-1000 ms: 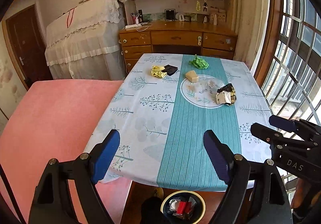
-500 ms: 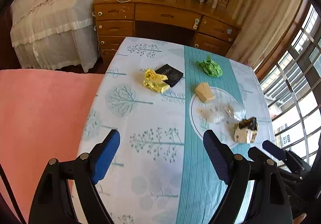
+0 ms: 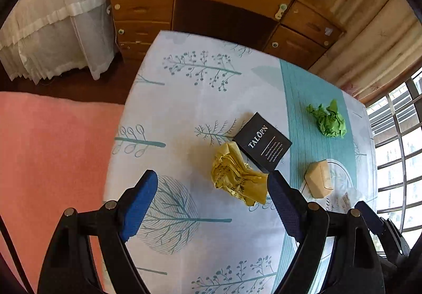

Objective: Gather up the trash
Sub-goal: 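Grasp the yellow wrapper with the left tool while the right grasps the black TALOPN card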

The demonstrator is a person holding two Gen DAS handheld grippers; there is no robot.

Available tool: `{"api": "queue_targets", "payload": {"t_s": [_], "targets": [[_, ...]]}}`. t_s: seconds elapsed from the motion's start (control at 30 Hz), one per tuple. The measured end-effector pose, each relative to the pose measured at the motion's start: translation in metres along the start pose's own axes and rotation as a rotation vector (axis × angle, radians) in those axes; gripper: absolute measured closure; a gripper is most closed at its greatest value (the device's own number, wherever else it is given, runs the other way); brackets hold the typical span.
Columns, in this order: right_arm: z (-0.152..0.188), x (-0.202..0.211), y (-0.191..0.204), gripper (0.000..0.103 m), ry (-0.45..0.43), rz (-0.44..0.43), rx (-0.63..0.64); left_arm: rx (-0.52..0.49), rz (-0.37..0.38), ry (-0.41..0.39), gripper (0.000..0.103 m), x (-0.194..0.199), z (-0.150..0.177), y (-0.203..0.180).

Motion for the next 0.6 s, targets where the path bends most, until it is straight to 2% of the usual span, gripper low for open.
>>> {"api": "queue_targets", "payload": {"t_s": [0.07, 0.13, 0.27, 0.47, 0.53, 0.6], "targets": [[-0.008, -0.004, 0.001, 0.045, -0.001, 0.009, 0.006, 0.031, 0.019, 0.036, 0.026, -0.017, 0.003, -0.001], [-0.012, -0.008, 0.003, 0.045, 0.0, 0.015, 0.014, 0.045, 0.022, 0.055, 0.027, -0.03, 0.005, -0.004], [-0.015, -0.014, 0.004, 0.045, 0.011, 0.022, 0.027, 0.025, 0.017, 0.076, 0.031, -0.046, 0.011, -0.012], [-0.016, -0.022, 0.004, 0.045, 0.029, 0.023, 0.05, 0.006, 0.057, 0.083, 0.034, -0.06, 0.015, -0.025], [-0.018, -0.025, 0.004, 0.045, 0.033, 0.023, 0.061, 0.014, 0.094, 0.091, 0.042, -0.063, 0.017, -0.03], [-0.02, -0.028, 0.003, 0.045, 0.038, 0.024, 0.07, 0.015, 0.134, 0.095, 0.057, -0.066, 0.017, -0.037]]}}
Point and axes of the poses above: each gripper's, at about its wrist camera, not at the fingertips, and x roughly against the way its jaws point, y to its left, z to its underside, the point moved 7 cm from there along -x, roughly the way its jaws point
